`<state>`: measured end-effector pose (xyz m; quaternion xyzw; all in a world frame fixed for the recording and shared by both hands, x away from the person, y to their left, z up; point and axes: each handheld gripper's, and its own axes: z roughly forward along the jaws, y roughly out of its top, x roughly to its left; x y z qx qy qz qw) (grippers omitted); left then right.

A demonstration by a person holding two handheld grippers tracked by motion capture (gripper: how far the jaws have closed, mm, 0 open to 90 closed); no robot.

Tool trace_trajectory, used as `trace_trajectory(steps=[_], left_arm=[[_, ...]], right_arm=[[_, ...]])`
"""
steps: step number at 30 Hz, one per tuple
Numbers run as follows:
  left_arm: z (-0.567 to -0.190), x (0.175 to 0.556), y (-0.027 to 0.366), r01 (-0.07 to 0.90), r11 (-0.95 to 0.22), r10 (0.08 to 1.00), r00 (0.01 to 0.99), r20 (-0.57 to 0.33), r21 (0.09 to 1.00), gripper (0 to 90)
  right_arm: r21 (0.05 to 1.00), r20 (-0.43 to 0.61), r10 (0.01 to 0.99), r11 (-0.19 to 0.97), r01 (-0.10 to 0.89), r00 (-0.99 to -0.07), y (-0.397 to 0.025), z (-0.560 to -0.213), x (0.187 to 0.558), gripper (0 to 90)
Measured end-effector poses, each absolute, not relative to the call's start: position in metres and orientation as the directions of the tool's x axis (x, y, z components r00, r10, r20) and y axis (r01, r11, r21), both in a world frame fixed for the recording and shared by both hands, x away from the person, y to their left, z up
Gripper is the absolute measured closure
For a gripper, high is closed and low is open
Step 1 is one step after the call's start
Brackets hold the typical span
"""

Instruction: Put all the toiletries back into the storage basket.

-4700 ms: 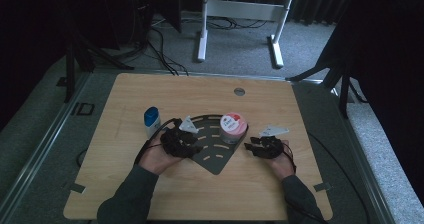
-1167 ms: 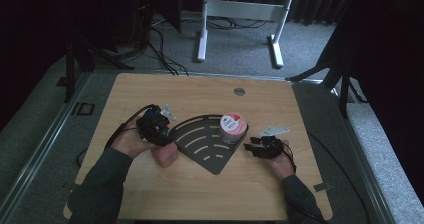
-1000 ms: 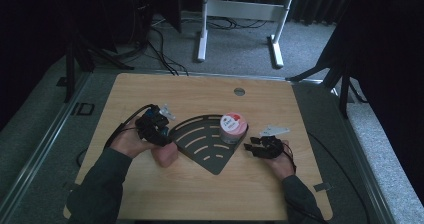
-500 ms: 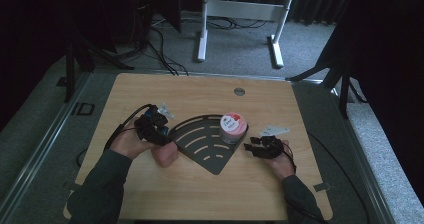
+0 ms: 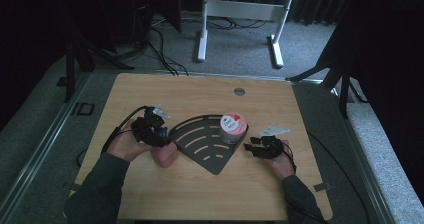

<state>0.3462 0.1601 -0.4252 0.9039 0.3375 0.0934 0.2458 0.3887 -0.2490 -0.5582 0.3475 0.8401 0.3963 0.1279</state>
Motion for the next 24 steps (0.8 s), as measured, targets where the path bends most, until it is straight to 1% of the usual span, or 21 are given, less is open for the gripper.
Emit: trace_trajectory(steps=[12, 24], left_arm=[[-0.4221, 0.3452, 0.1591, 0.568, -0.658, 0.657, 0.754, 0.009, 0.494, 54.2], [-0.4203, 0.3448, 0.1646, 0.578, -0.634, 0.667, 0.745, -0.015, 0.514, 53.5]], right_arm=[[0.755, 0.064, 0.684, 0.443, 0.483, -0.727, -0.2493, -0.5582, 0.3890, 54.1], [0.755, 0.063, 0.683, 0.444, 0.482, -0.728, -0.2493, -0.5583, 0.3890, 53.8]])
